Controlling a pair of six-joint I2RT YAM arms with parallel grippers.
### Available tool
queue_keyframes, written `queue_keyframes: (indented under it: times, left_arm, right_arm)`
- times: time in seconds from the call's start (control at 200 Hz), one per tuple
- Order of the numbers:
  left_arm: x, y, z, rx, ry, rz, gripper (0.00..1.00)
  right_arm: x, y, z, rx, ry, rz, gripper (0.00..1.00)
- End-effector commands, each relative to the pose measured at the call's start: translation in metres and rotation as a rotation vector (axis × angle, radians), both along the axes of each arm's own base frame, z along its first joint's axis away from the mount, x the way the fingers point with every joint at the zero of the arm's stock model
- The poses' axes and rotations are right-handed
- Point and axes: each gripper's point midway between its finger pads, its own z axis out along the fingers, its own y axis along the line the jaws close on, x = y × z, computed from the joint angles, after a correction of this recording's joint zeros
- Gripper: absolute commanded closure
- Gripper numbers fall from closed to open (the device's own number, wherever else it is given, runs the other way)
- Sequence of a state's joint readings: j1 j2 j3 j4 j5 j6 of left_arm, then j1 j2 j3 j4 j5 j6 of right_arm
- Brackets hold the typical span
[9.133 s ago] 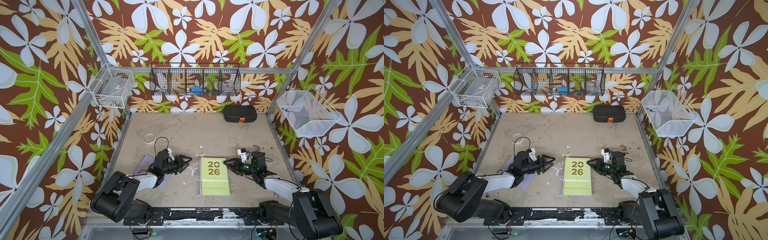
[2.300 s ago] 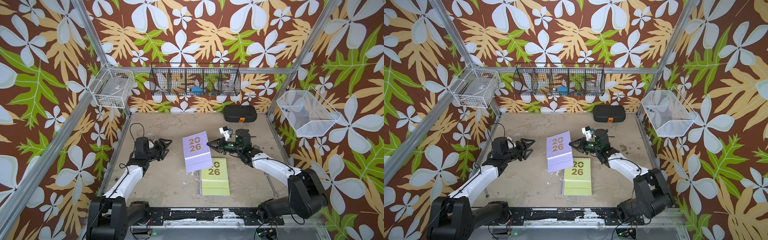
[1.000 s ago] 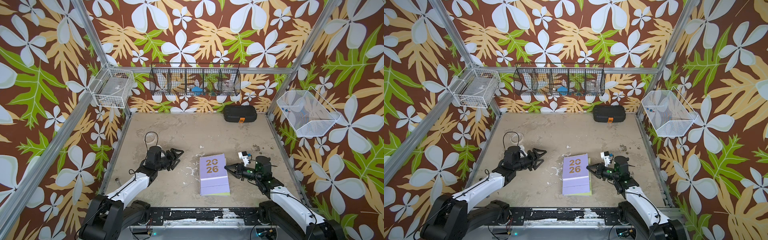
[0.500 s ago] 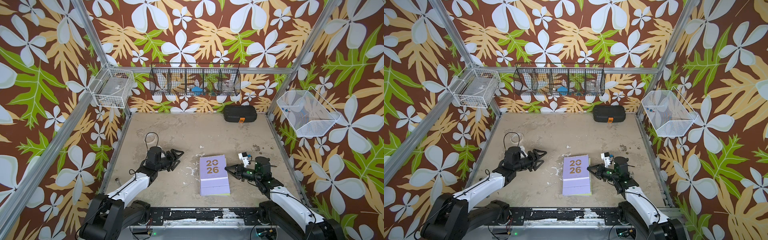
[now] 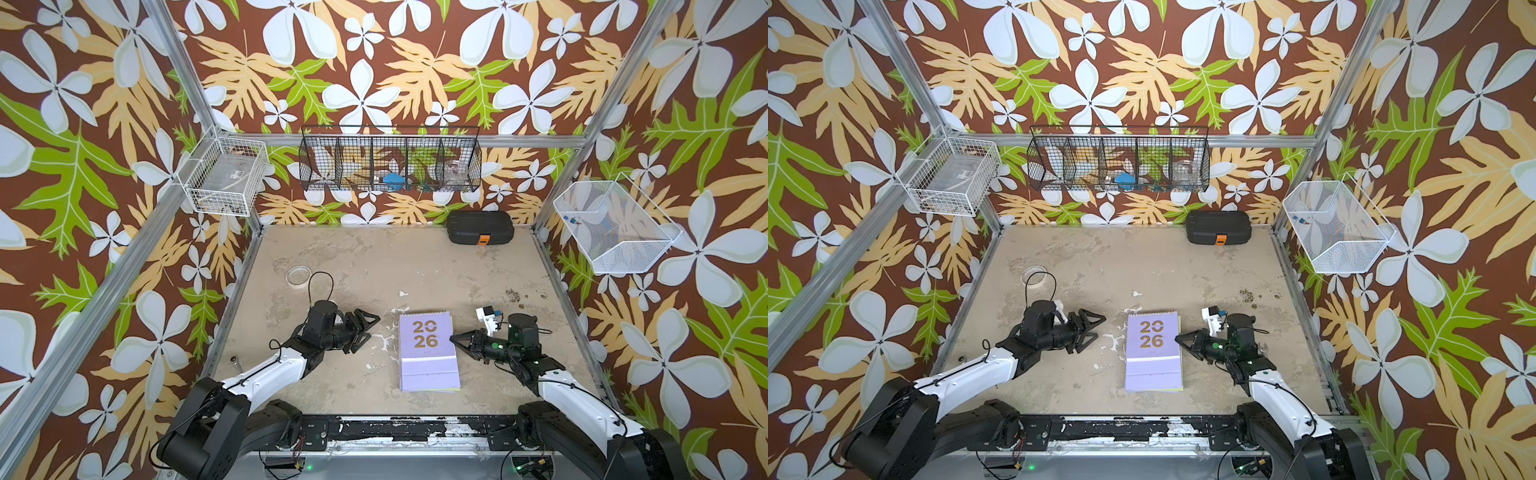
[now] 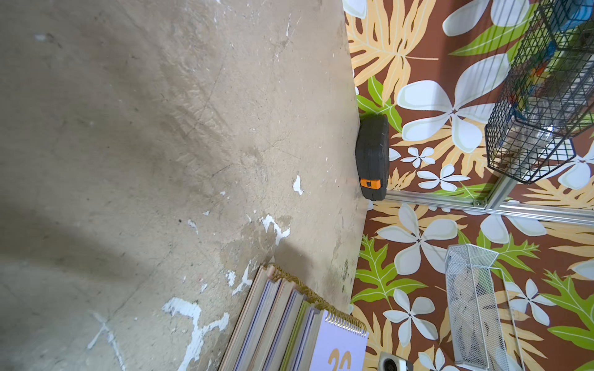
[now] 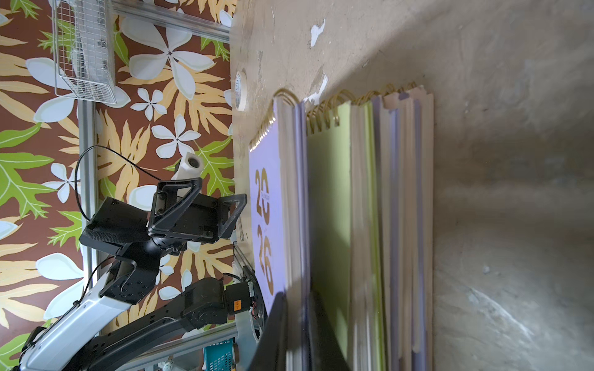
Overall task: Stack the calendars
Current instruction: Place the calendar at the calendar.
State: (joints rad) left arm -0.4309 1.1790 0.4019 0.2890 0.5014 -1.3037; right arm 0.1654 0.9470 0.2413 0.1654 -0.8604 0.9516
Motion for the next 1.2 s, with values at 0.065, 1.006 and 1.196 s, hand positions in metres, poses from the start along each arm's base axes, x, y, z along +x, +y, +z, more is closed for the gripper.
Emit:
queue_keyframes:
  times: [0.065,1.006,1.196]
  left_arm:
    - [0.001,0.000,0.003,-0.004,-0.018,0.009,0.26]
    - [0.067,0.083,0.039,0.126,-0.174,0.158,0.00]
    - [0.112,0.165,0.058,0.365,-0.365,0.316,0.00]
  right_arm:
    - [0.002,-0.006,-0.011,-0.049,0.021,-0.032,0.91]
    - [0.064,-0.054,0.036,-0.347,-0.137,-0.122,0.00]
    - [0.119,-0.085,0.054,-0.520,-0.230,-0.195,0.00]
